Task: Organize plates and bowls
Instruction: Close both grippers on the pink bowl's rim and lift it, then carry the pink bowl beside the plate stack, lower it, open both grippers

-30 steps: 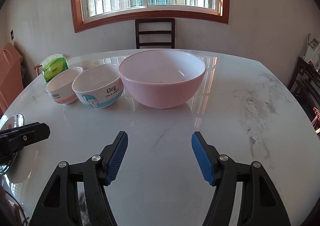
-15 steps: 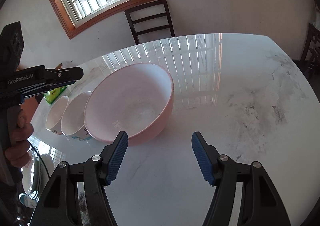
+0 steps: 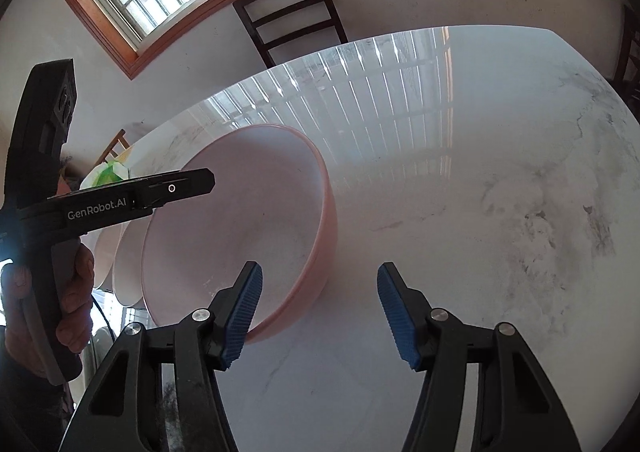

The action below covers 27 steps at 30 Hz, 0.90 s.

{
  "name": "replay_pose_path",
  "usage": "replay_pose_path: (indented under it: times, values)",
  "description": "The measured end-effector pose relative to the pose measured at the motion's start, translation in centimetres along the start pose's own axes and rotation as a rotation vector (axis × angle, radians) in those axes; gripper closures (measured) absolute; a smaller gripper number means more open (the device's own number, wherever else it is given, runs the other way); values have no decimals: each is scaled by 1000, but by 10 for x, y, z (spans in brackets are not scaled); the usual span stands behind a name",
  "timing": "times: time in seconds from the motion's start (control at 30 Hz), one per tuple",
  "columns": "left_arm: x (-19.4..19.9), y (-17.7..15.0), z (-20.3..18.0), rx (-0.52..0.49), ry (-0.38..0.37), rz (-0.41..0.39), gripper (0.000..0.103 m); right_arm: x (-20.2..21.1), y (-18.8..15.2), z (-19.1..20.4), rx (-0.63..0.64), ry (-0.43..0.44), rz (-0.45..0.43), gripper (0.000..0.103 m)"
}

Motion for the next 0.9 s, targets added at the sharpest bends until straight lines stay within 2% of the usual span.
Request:
replay_pose_path:
  times: [0.03,0.07,0.27,0.4,0.6,0.9]
  values:
    - [-3,-3,-3,-6,20,15,88,-3,-1,1,0,8,14,70]
    - [-4,-5,-4,-13,43,15,91,-5,-3,-1,5,-8,17,75]
    - [7,-17,-20,-14,63,-2,95,-1,-3,-18,11,-42,34,84]
    - [23,-41,-32,17,42,2,96,13,-14,-25,-4,-6,81,87]
    - [63,-102,-31,86,-4,16,97,46,-46,-4,42,27,127,90]
    - [117,-204,9,203,10,68,97,63,-118,61,120,111,227,90]
Point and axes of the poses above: each gripper's, at about its wrist camera, not at the fingertips, and x roughly against the way its jaws point, z to its left, y to its top, the point moved 8 cm from there along -x, roughly the way its jaws point, and after that the axes turned 4 degrees about -y, right-handed, at the moved point
